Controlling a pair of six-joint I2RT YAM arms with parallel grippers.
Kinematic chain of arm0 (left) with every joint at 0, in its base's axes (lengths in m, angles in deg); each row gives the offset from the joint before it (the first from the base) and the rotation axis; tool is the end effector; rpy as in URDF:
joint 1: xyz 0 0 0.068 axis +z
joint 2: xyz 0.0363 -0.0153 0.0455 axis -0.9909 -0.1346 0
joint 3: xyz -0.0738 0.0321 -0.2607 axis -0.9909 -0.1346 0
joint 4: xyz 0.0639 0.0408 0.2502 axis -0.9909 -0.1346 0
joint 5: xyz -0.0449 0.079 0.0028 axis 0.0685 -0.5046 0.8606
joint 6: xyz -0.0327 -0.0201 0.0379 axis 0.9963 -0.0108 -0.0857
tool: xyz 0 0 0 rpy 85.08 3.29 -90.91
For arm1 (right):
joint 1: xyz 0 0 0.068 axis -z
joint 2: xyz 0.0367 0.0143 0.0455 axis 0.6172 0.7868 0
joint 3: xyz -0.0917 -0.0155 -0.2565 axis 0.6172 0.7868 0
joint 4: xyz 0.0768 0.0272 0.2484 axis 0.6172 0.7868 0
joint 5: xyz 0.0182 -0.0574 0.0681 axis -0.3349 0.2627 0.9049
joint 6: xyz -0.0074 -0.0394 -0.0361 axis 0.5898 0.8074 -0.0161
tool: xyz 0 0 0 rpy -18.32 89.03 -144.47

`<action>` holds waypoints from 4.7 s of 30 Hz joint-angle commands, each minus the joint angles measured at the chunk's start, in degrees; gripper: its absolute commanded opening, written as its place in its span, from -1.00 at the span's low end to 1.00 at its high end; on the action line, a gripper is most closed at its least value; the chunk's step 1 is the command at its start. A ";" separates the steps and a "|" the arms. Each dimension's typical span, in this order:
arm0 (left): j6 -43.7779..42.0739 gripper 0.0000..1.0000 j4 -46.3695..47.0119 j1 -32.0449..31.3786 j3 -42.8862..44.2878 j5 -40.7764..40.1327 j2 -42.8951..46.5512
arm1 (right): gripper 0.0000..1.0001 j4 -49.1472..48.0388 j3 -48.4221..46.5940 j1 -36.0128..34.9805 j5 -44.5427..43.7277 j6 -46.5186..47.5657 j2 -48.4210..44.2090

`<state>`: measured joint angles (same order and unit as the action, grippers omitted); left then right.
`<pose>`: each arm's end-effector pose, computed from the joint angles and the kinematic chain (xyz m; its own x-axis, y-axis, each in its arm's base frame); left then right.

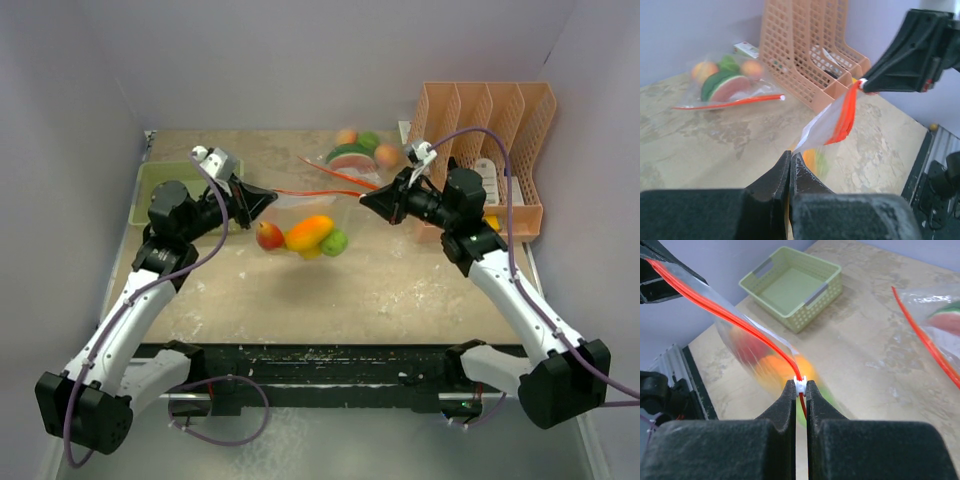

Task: Open the zip-top bag and remove the fake food
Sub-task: Unzip the zipper food storage bag at the center of the board, then open the zipper of the food storage bag at the center of the board.

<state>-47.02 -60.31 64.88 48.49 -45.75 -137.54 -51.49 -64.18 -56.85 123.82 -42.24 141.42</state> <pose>0.2113 -0.0873 0.3700 -0.2170 -0.1704 -0.9612 0.7570 0.5923 -0.2759 0.2430 0.1045 0.3643 -0.2443 0.1635 -0.9558 -0.7790 0.5538 0.2938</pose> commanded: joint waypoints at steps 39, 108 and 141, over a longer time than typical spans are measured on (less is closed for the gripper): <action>13.65 -1.00 20.48 -2.07 -11.57 -9.28 -7.52 | -0.29 4.03 -10.99 2.52 -13.23 4.50 13.30; -6.12 0.28 -20.79 -54.86 29.73 -72.00 -56.47 | 0.20 21.38 19.87 13.78 -38.36 -27.24 -11.60; -3.71 -0.49 -23.44 -54.36 29.26 -71.47 -56.27 | 0.15 19.45 20.96 14.08 -36.47 -26.57 -10.30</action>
<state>-51.63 -83.37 10.19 76.27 -115.95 -194.56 -30.24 -42.15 -42.93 86.11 -69.41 131.10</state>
